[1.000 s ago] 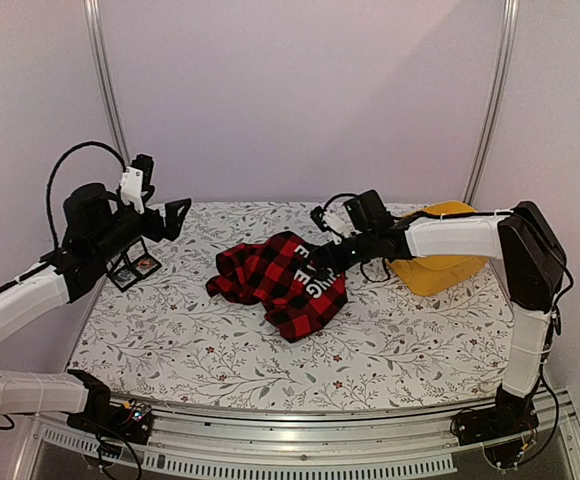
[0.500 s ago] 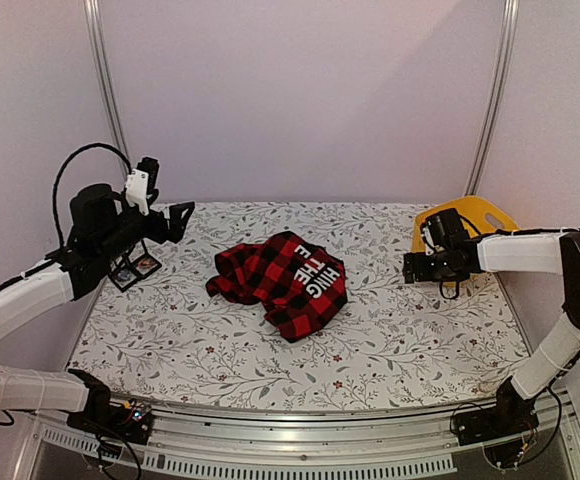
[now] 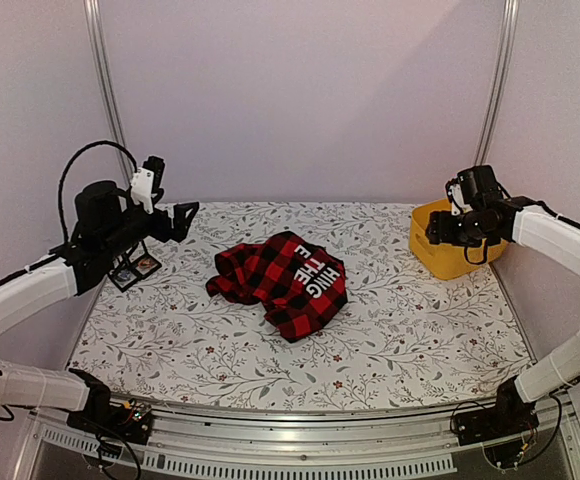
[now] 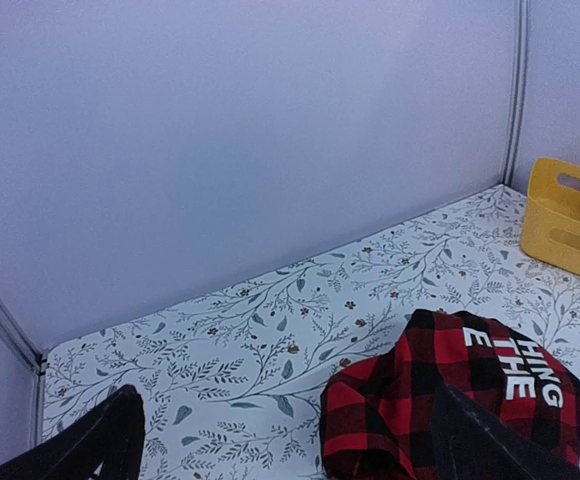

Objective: Pin the brooch onto the clothing

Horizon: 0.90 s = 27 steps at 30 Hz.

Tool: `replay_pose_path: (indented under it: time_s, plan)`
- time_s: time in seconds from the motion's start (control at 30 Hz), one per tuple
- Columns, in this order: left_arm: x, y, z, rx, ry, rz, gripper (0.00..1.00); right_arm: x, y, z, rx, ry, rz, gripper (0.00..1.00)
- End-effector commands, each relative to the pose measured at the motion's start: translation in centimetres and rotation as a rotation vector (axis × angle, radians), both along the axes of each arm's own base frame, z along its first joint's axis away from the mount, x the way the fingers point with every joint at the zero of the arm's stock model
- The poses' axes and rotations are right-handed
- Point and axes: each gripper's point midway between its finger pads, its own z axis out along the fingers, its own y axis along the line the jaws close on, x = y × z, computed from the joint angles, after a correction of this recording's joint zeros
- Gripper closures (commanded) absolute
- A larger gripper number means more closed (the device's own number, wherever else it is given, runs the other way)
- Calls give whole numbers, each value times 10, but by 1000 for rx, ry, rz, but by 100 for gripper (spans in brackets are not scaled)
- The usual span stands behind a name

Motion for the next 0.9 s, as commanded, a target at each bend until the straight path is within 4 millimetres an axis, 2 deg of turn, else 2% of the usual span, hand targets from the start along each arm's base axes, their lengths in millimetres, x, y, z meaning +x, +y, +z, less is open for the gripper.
replay_pose_path:
  time_s: [0.0,0.07,0.13,0.17,0.2,0.27,0.33,0.4,0.47,0.6,0.7,0.77,0.83,0.87]
  plan:
    - [1,-8,11,3,-22,-33,0,30,6,79,87,-117,29,21]
    - [2,-9,12,2,-19,-35,0,55,-5,89,99,-134,-63,15]
    - [1,-9,12,3,-17,-36,0,85,-7,70,92,-94,-118,15]
    - [1,-8,12,4,-16,-34,0,97,-6,70,92,-95,-126,17]
    - [0,-8,13,3,-15,-31,0,109,-7,54,73,-66,-138,20]
    - [-2,-6,14,4,-20,-27,0,121,-16,41,30,-52,-180,25]
    - [-5,-5,14,8,-26,-26,0,124,-19,29,14,-28,-185,27]
    - [-6,-3,12,9,-27,-23,0,119,-24,24,-11,-6,-190,27]
    - [-6,-4,10,14,-25,-26,0,109,-41,20,-51,15,-227,26]
    - [-1,-7,3,30,-10,-33,0,91,-74,12,2,54,-280,29]
    - [3,-10,-2,35,16,-40,0,69,-108,8,-110,80,-378,32]
    - [4,-11,-3,37,22,-46,0,51,-133,13,-160,82,-438,32]
    - [4,-12,-5,40,24,-52,0,35,-165,16,-178,80,-528,29]
    - [4,-13,-6,41,25,-53,0,26,-180,11,-173,81,-568,22]
